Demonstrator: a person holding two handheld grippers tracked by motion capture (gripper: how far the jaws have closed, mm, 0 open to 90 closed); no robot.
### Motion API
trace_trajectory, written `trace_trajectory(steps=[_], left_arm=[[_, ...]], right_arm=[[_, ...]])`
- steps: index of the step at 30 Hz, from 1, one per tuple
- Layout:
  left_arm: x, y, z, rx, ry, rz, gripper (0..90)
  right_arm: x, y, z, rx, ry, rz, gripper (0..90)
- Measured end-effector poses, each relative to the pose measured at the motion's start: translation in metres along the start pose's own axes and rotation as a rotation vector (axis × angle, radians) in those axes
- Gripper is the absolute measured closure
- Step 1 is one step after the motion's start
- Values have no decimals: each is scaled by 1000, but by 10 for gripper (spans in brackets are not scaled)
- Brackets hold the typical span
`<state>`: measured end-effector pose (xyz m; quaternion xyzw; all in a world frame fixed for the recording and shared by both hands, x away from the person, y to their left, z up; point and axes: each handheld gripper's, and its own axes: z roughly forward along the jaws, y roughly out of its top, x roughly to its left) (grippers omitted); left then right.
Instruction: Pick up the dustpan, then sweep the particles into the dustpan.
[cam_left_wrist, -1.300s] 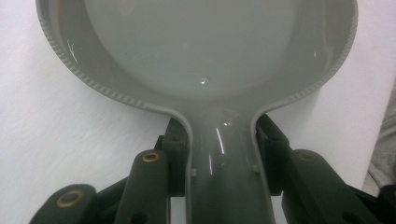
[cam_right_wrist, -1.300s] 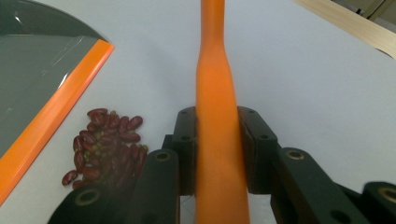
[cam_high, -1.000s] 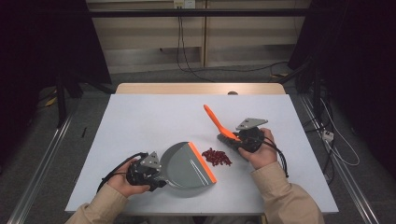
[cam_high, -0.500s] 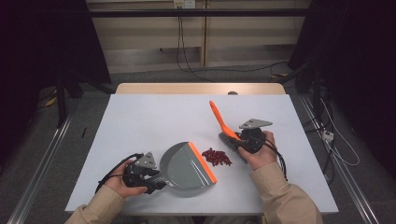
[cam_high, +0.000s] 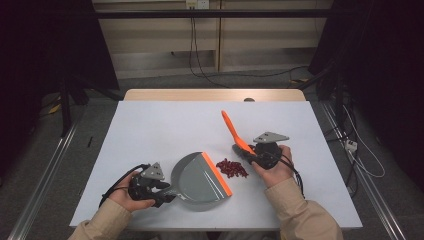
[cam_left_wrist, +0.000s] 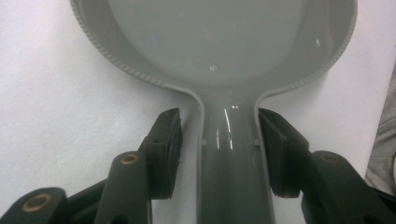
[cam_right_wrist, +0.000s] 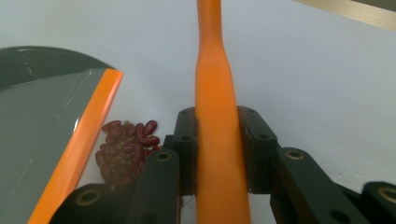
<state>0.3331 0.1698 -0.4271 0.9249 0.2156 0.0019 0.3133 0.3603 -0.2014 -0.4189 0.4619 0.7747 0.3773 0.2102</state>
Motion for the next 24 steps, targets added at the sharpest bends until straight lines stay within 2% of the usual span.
trace_trajectory(steps=[3, 6, 12, 14, 24], left_arm=[[-1, 0, 0, 5, -6, -8, 551], [-2, 0, 0, 7, -16, -3, 618], [-2, 3, 0, 15, -10, -7, 627], [-2, 4, 0, 22, -13, 9, 628], [-6, 11, 5, 41, -12, 24, 629]], right_arm=[[1, -1, -1, -4, -6, 12, 714], [3, -2, -2, -8, -8, 18, 714], [11, -3, -2, -12, -26, 17, 713], [12, -3, -2, -14, -29, 26, 713], [24, -1, 0, -11, -29, 47, 713]])
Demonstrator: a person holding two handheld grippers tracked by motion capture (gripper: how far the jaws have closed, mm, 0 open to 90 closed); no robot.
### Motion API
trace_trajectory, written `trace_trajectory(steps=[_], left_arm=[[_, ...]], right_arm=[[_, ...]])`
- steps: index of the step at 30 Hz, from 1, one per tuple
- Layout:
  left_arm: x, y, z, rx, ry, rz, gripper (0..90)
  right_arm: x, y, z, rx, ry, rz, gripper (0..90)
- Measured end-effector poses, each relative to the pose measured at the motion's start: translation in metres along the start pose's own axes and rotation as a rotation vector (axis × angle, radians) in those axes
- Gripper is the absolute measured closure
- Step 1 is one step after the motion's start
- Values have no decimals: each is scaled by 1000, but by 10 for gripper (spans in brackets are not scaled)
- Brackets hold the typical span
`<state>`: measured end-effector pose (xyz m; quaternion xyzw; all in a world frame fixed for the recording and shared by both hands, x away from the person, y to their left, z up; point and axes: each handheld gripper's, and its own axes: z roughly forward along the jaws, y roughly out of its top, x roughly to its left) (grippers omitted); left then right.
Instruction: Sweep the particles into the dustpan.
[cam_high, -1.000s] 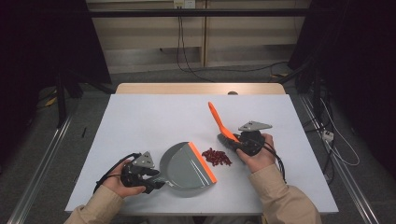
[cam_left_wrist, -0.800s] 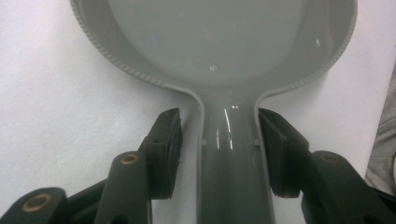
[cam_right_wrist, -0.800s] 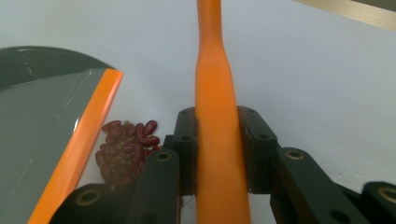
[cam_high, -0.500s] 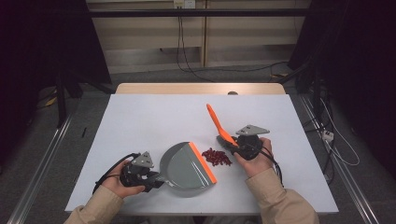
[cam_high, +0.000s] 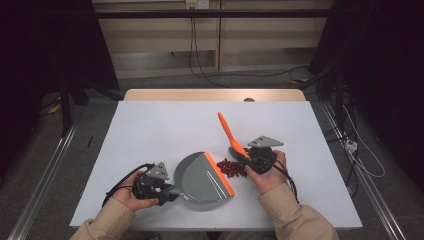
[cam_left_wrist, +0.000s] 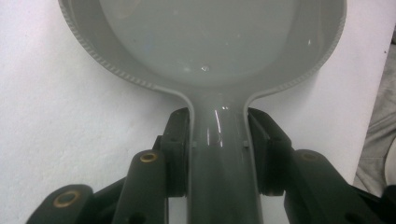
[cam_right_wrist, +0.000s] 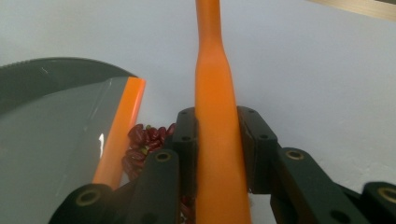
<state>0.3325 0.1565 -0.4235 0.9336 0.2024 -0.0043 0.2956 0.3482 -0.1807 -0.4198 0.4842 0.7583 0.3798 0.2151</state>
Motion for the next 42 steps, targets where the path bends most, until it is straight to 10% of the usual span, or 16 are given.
trace_trajectory(steps=[14, 42], left_arm=[[3, 10, -1, 33, -13, 42, 628], [-1, 19, 13, -2, -30, -58, 630]], right_arm=[[16, 2, 3, -5, 5, 39, 713], [42, 6, 7, -9, 14, 83, 713]])
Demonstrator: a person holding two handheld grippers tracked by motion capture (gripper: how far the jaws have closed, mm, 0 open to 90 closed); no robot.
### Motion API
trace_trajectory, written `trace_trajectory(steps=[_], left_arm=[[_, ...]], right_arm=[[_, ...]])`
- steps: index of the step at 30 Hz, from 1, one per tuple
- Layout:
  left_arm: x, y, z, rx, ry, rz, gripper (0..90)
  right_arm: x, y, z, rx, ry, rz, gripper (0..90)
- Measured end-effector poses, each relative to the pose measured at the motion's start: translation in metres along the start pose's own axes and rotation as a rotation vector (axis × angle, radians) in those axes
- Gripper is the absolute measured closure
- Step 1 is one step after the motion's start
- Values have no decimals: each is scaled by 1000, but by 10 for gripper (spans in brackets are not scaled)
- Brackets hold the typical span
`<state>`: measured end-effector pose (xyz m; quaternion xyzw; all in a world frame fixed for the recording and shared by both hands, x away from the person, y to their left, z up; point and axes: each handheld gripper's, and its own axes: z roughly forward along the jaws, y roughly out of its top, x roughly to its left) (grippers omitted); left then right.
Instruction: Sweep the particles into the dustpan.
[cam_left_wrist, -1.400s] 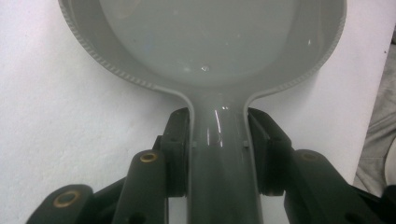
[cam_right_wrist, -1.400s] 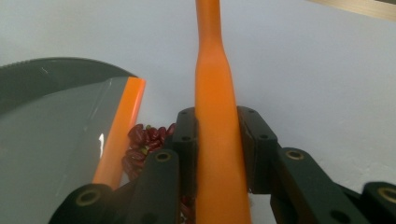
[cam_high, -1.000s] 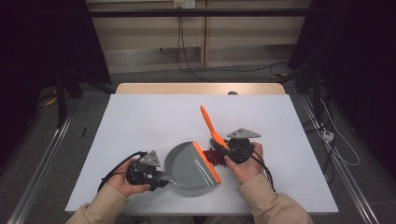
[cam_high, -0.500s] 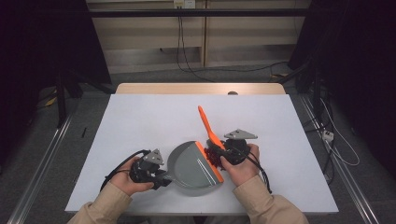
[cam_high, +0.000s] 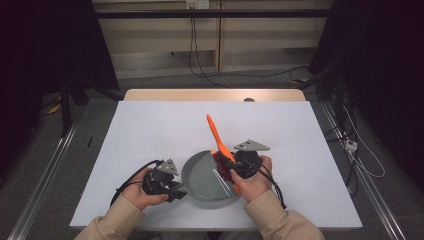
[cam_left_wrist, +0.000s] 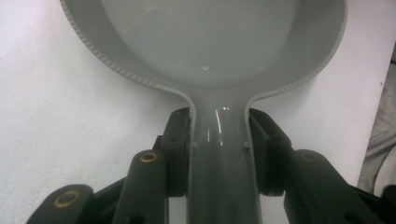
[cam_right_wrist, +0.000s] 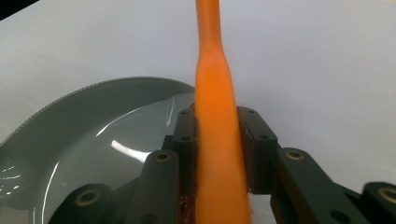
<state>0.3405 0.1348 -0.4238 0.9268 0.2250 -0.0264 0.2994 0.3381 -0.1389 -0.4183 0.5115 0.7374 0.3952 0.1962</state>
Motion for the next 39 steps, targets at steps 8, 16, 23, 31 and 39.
trace_trajectory(steps=[8, 16, 23, 31, 39], left_arm=[[2, -1, -1, 2, -2, -4, 629], [4, -5, -2, -12, -5, -17, 629], [6, -5, -3, -10, -3, -10, 628], [7, -6, -3, -11, -7, -26, 628], [6, -7, -3, -22, 2, -29, 623]], right_arm=[[15, 9, -2, -15, 62, -22, 715], [6, 21, -7, -60, 78, -16, 715], [-19, 22, 1, -55, 7, -25, 714], [-24, 11, 14, -33, -22, -41, 714], [2, 9, 9, -34, 73, -53, 714]])
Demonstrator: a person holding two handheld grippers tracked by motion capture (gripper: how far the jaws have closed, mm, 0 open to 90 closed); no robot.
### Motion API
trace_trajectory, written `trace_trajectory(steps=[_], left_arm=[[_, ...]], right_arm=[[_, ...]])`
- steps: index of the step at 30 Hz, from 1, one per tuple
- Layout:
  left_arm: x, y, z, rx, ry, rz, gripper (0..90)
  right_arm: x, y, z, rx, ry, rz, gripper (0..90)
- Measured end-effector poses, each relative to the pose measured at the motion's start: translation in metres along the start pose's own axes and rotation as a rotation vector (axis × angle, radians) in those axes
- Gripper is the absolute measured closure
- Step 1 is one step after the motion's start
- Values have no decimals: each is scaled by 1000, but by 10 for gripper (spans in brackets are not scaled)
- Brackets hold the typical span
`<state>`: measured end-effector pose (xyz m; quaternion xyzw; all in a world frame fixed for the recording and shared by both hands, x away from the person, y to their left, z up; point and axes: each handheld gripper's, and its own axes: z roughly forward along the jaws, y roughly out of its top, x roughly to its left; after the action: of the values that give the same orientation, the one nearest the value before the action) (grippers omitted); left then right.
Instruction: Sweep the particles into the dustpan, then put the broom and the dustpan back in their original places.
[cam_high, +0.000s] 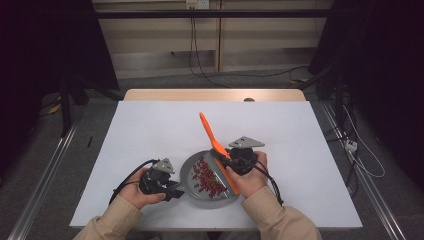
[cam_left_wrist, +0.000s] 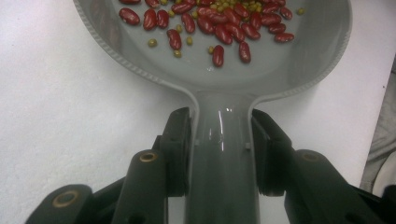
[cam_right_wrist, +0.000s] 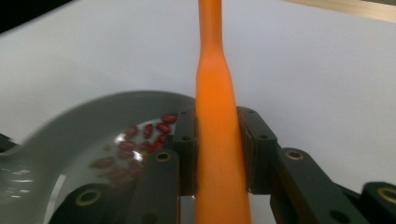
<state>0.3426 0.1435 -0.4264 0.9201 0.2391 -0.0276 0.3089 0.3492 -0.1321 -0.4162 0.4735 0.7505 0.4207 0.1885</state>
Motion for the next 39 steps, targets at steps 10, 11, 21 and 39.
trace_trajectory(steps=[10, 11, 21, 39], left_arm=[[-1, 0, 5, -11, 29, 29, 571], [-2, 0, 7, -13, 34, 31, 572], [-5, -3, 9, -38, 46, 79, 632], [3, -12, 1, -151, 96, 43, 633]], right_arm=[[-11, 1, -6, -20, 41, 36, 714], [-13, 0, -8, -23, 45, 40, 714], [-33, -3, -22, -48, 31, 71, 714], [-53, -6, -29, -55, -2, 102, 714]])
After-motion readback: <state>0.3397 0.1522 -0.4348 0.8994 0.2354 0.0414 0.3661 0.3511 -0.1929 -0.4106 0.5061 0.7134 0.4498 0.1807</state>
